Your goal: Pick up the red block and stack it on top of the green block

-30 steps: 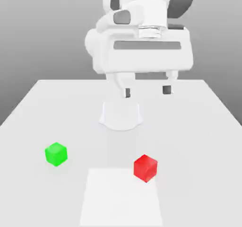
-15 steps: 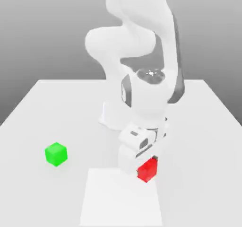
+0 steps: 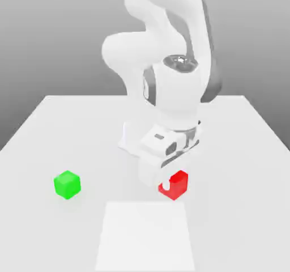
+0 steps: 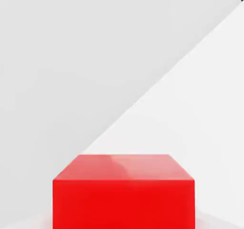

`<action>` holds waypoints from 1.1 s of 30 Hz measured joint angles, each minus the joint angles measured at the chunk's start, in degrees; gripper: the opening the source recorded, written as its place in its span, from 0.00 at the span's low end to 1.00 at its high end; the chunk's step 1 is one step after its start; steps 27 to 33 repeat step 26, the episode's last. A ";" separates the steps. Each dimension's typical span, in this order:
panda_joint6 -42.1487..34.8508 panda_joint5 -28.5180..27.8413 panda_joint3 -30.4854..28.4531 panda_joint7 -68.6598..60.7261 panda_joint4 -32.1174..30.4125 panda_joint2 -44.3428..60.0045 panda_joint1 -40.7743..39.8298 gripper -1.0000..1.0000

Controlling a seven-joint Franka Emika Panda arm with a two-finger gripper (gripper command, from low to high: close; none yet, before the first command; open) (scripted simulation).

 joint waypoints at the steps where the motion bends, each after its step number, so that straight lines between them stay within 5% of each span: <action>1: -0.74 -1.18 -1.76 -2.08 -0.09 -0.90 -1.87 0.00; 12: -7.78 -14.25 -21.54 -26.34 -1.11 -9.50 -23.60 0.00; 19: -0.92 -1.39 -28.54 -38.44 -1.01 -1.19 -16.67 0.00; 25: 7.31 7.88 -28.98 -44.82 -0.94 7.27 -13.70 0.00; 26: 8.51 7.54 -29.30 -44.58 -0.98 8.22 -13.31 1.00; 33: 8.51 7.54 -29.30 -44.58 -0.98 8.22 -13.31 1.00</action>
